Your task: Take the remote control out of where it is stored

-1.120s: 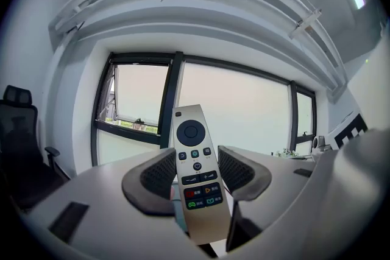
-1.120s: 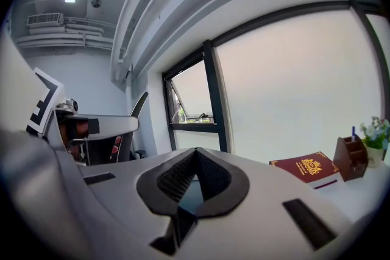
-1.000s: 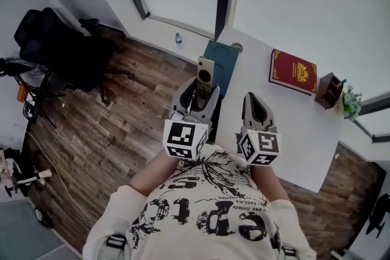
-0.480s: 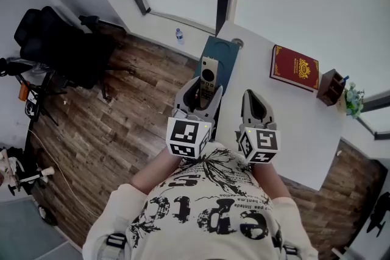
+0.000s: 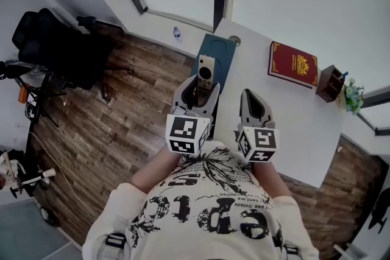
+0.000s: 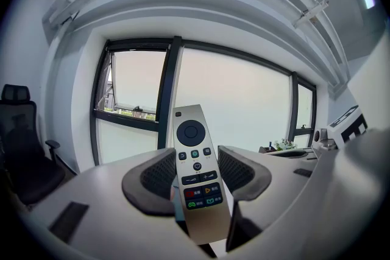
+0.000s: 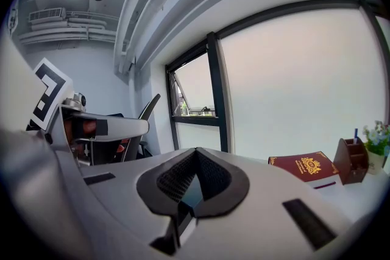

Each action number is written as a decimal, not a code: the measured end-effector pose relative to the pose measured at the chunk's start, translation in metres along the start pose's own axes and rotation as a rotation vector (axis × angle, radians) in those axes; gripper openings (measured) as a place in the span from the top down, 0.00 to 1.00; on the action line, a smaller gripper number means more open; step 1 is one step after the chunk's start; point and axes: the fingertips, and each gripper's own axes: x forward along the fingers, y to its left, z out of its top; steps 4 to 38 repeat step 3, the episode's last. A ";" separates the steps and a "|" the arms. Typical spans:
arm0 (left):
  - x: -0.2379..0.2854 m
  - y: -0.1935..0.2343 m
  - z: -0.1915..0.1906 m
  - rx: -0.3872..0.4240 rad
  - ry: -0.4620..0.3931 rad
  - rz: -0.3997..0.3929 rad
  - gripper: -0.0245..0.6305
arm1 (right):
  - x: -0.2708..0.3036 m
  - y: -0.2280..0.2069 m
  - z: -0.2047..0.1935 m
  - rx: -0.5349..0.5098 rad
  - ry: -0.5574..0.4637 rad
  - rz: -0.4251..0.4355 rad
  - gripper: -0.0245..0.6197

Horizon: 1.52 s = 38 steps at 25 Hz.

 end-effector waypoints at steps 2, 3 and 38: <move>0.001 0.000 -0.003 -0.005 0.008 0.004 0.62 | 0.000 -0.001 -0.001 0.002 0.004 0.002 0.96; 0.002 0.001 -0.004 -0.008 0.012 0.005 0.62 | 0.000 -0.001 -0.002 0.004 0.006 0.003 0.96; 0.002 0.001 -0.004 -0.008 0.012 0.005 0.62 | 0.000 -0.001 -0.002 0.004 0.006 0.003 0.96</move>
